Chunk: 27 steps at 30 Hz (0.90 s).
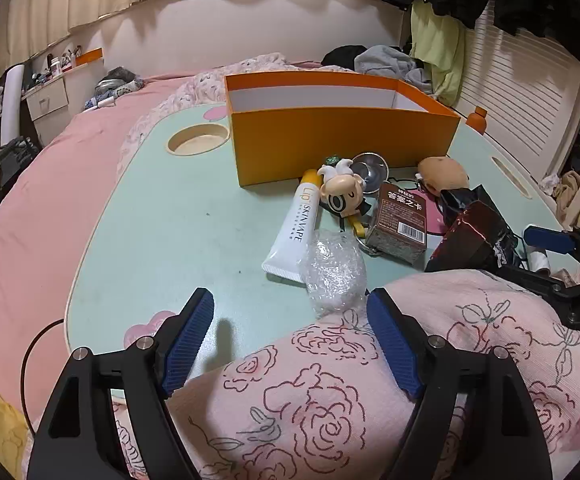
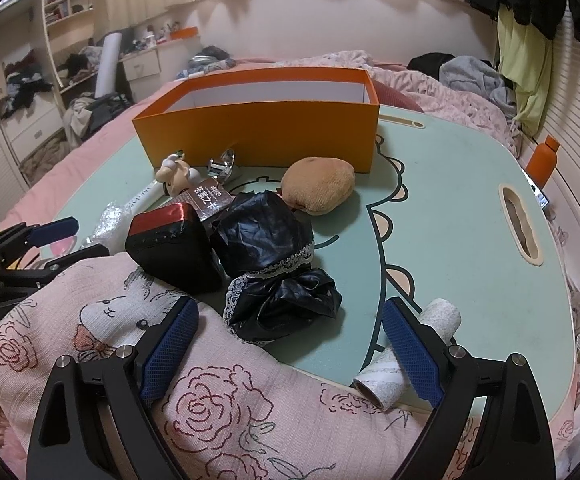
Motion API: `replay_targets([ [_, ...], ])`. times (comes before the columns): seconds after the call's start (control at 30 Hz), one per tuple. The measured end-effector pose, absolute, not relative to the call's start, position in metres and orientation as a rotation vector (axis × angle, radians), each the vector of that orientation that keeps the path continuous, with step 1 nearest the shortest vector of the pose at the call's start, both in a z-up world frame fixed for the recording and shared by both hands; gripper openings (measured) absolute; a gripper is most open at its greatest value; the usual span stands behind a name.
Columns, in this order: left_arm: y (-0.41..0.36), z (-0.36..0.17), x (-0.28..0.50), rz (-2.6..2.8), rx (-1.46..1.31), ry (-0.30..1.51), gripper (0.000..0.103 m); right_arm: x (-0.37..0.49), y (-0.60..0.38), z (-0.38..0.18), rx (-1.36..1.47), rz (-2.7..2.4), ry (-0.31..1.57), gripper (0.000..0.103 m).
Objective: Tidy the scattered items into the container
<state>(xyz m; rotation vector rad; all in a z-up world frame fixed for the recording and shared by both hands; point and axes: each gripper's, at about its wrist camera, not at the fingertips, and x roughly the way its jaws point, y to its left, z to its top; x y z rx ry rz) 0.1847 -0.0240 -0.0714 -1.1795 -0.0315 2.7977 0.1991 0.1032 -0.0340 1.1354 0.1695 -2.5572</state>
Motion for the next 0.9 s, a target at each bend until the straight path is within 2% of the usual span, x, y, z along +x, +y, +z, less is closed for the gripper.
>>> replay_targets([
  [0.9, -0.0271, -0.0721, 0.1816, 2.782, -1.190, -0.058, 0.079, 0.1986, 0.1041, -0.0343, 1.141, -2.546, 0.136, 0.093],
])
